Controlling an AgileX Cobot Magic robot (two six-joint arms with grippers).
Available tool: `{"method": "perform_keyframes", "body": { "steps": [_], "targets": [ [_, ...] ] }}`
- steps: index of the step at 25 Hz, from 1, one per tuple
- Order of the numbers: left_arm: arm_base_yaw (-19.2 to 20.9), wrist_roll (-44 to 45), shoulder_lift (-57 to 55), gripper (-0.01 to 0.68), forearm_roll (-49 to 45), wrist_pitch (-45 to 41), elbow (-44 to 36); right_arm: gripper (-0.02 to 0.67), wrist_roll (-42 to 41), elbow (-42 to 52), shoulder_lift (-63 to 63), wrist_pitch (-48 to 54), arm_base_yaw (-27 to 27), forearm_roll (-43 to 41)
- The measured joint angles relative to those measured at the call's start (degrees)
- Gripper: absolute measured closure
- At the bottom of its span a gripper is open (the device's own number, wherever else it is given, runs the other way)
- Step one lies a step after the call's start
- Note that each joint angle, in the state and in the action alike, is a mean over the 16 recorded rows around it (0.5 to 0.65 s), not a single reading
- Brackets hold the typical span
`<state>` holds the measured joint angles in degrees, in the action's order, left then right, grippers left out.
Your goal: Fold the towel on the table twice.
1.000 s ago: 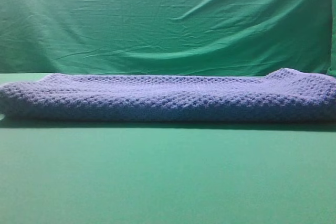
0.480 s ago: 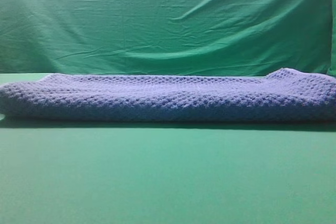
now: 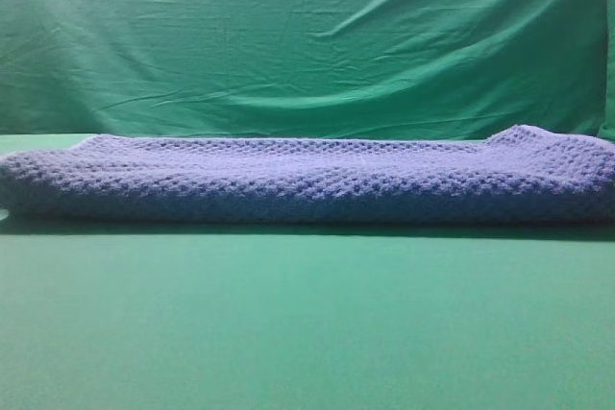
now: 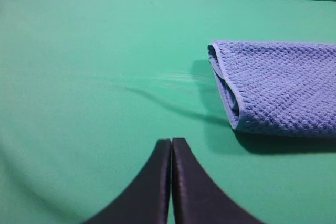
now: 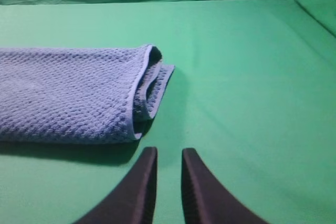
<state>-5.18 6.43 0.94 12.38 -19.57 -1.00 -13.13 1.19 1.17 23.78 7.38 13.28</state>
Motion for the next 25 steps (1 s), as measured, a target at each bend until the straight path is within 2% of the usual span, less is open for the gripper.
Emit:
{"method": "perform_keyframes", "body": {
  "steps": [8, 25],
  "targets": [
    [0.1, 0.0, 0.0, 0.673, 0.0, 0.0, 0.0, 0.548, 0.0, 0.0, 0.0, 0.3, -4.1, 0.1],
    [0.1, 0.0, 0.0, 0.673, 0.0, 0.0, 0.0, 0.548, 0.0, 0.0, 0.0, 0.4, -4.4, 0.2]
  ]
}}
